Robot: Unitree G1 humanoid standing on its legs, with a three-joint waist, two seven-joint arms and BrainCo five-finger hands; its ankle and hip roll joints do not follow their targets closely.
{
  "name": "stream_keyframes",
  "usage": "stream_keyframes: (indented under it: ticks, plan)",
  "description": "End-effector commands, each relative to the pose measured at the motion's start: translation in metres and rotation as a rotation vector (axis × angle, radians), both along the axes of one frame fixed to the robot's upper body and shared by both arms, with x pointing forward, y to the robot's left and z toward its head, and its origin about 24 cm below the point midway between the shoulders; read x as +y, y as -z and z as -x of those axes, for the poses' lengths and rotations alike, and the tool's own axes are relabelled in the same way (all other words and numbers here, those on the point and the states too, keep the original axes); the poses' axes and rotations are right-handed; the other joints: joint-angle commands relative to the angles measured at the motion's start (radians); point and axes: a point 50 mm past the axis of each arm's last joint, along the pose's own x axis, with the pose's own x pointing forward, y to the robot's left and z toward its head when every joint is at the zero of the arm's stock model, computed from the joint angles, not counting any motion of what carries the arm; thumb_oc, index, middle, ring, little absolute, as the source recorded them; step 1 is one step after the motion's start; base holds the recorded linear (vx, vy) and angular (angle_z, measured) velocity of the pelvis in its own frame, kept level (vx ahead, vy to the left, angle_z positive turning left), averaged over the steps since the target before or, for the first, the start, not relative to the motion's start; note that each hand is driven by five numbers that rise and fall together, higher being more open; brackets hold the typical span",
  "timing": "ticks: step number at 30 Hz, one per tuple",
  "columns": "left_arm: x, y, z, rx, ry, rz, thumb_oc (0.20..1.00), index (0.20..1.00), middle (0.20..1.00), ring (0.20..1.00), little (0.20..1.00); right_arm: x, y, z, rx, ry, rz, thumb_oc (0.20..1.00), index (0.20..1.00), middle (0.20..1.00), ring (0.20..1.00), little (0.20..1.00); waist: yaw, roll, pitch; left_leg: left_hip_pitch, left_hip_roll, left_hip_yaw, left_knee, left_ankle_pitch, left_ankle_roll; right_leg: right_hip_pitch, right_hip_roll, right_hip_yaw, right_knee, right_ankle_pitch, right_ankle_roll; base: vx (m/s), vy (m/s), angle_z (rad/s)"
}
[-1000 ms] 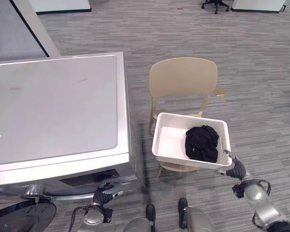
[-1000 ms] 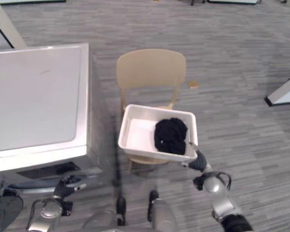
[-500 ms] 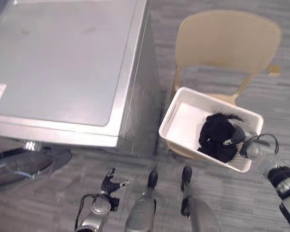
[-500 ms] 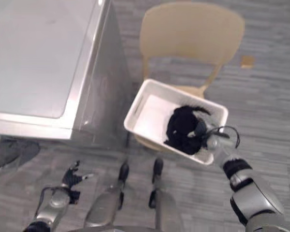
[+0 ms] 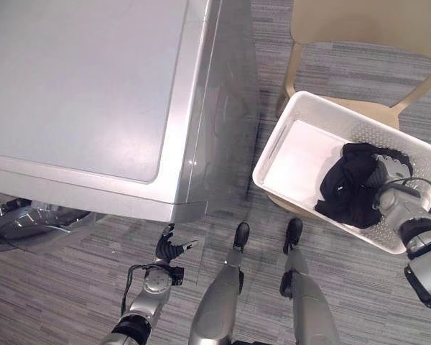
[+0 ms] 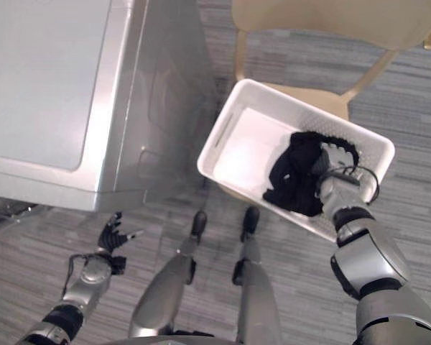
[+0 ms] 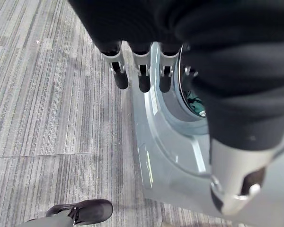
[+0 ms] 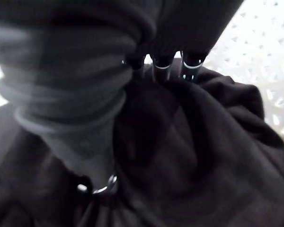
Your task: Grab the laundry basket,head to the washer,open it,put in the laundry and shut it.
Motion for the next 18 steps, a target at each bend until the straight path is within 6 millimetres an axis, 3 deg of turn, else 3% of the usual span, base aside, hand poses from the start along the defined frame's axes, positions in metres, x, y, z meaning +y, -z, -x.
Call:
stream_keyframes:
  ticks: [1, 4, 5, 6, 8, 11, 18]
  plan:
    - [0.005, -0.006, -0.002, -0.036, -0.017, 0.009, 1.0, 1.0, 1.0, 1.0, 1.0, 0.013, 0.011, 0.002, -0.027, -0.038, -0.214, 0.2, 0.2, 0.2, 0.2, 0.2, 0.011, -0.015, -0.05, -0.01, -0.04, 0.004, -0.017, 0.006, 0.016, 0.012, -0.011, 0.055, 0.136, -0.21, 0.071, 0.0, 0.0, 0.0]
    - [0.006, -0.009, -0.003, -0.048, -0.019, 0.021, 1.0, 1.0, 1.0, 1.0, 1.0, 0.02, 0.012, 0.003, -0.09, -0.043, -0.371, 0.2, 0.2, 0.2, 0.2, 0.2, 0.005, -0.016, -0.053, 0.014, -0.042, 0.004, -0.024, -0.001, 0.016, 0.037, -0.013, 0.058, 0.129, -0.213, 0.071, 0.01, 0.007, -0.02]
    - [0.006, -0.011, -0.003, -0.057, -0.019, 0.031, 1.0, 1.0, 1.0, 1.0, 1.0, 0.023, 0.009, 0.004, -0.159, -0.039, -0.5, 0.2, 0.2, 0.2, 0.2, 0.2, 0.002, -0.019, -0.055, 0.041, -0.04, 0.007, -0.031, -0.008, 0.015, 0.066, -0.015, 0.057, 0.123, -0.219, 0.072, 0.01, 0.017, -0.05]
    - [0.006, -0.011, -0.003, -0.057, -0.018, 0.03, 1.0, 1.0, 1.0, 1.0, 1.0, 0.023, 0.009, 0.004, -0.159, -0.039, -0.501, 0.2, 0.2, 0.2, 0.2, 0.2, 0.002, -0.019, -0.057, 0.038, -0.041, 0.006, -0.03, -0.006, 0.015, 0.064, -0.015, 0.057, 0.122, -0.217, 0.072, 0.03, 0.03, -0.05]
    - [0.007, -0.013, 0.0, -0.064, -0.026, 0.052, 1.0, 1.0, 1.0, 1.0, 1.0, 0.04, 0.005, 0.009, -0.286, -0.095, -0.735, 0.2, 0.2, 0.2, 0.2, 0.2, -0.007, -0.027, -0.077, 0.08, -0.04, 0.015, -0.043, -0.015, 0.017, 0.108, -0.018, 0.055, 0.11, -0.222, 0.075, 0.05, 0.042, -0.02]
    - [0.008, -0.011, 0.005, -0.052, -0.036, 0.059, 1.0, 1.0, 1.0, 1.0, 1.0, 0.051, -0.001, 0.015, -0.342, -0.17, -0.822, 0.2, 0.2, 0.2, 0.2, 0.2, -0.016, -0.033, -0.093, 0.109, -0.04, 0.02, -0.047, -0.025, 0.021, 0.137, -0.021, 0.055, 0.105, -0.226, 0.077, 0.06, 0.041, 0.0]
    - [0.02, 0.004, 0.034, 0.037, -0.062, 0.056, 1.0, 1.0, 1.0, 1.0, 1.0, 0.084, -0.011, 0.053, -0.384, -0.456, -1.009, 0.2, 0.2, 0.2, 0.2, 0.2, -0.045, -0.062, -0.165, 0.22, -0.042, 0.036, -0.038, -0.077, 0.041, 0.255, -0.034, 0.048, 0.101, -0.245, 0.088, 0.08, 0.068, -0.03]
